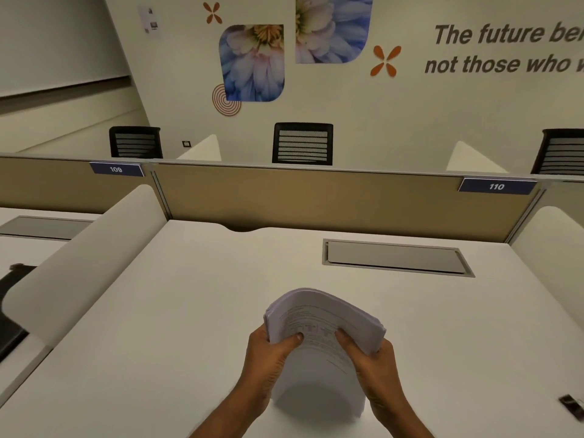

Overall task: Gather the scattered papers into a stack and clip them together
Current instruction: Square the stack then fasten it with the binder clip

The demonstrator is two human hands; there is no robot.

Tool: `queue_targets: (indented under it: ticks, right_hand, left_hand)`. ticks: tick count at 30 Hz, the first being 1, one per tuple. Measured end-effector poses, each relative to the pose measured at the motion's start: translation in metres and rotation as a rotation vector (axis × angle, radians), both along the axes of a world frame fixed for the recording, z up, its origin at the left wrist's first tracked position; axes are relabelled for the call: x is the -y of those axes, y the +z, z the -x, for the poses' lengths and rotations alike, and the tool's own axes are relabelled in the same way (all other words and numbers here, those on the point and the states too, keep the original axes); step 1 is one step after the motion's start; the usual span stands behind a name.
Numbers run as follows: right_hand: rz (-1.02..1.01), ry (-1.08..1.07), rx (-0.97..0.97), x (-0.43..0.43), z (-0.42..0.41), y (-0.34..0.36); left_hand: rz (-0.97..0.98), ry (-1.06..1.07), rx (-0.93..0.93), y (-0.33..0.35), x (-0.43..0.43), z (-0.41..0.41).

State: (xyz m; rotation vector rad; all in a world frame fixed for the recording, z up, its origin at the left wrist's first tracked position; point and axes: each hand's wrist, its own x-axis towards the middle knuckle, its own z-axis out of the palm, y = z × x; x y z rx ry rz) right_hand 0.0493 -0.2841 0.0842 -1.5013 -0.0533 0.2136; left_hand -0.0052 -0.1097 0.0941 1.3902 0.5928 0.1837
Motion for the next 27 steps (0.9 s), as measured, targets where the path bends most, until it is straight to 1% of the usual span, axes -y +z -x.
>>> queue_targets:
  ticks: [6, 11, 15, 17, 19, 21, 23, 25, 27]
  right_hand:
    - [0.054, -0.041, -0.034, 0.008, -0.001, -0.005]
    - [-0.015, -0.023, 0.023, 0.007, 0.006, 0.005]
    - [-0.017, -0.018, 0.031, 0.001, 0.005, 0.006]
    - [0.015, -0.014, 0.015, 0.004, 0.003, -0.001]
    - [0.068, 0.018, -0.029, 0.010, 0.002, -0.013]
    - [0.151, 0.058, -0.065, 0.013, 0.003, -0.023]
    - [0.209, 0.077, -0.096, 0.016, 0.002, -0.031]
    - [0.230, 0.108, -0.110, 0.022, -0.003, -0.033]
    - [0.196, 0.165, -0.129, 0.030, -0.010, -0.029]
  left_hand:
    - [-0.068, 0.052, -0.021, -0.005, -0.001, 0.004]
    - [-0.061, 0.070, 0.022, 0.000, 0.003, 0.006]
    - [-0.065, 0.036, 0.014, 0.002, 0.002, 0.002]
    - [-0.106, 0.022, -0.017, -0.002, -0.003, 0.002]
    - [-0.135, -0.037, -0.051, -0.007, -0.006, 0.005]
    - [-0.163, -0.090, -0.061, -0.010, -0.006, 0.007]
    - [-0.182, -0.094, -0.050, -0.007, -0.008, 0.004]
    - [-0.157, -0.063, -0.014, 0.000, -0.014, -0.003]
    - [-0.042, -0.016, 0.033, 0.009, -0.023, -0.010]
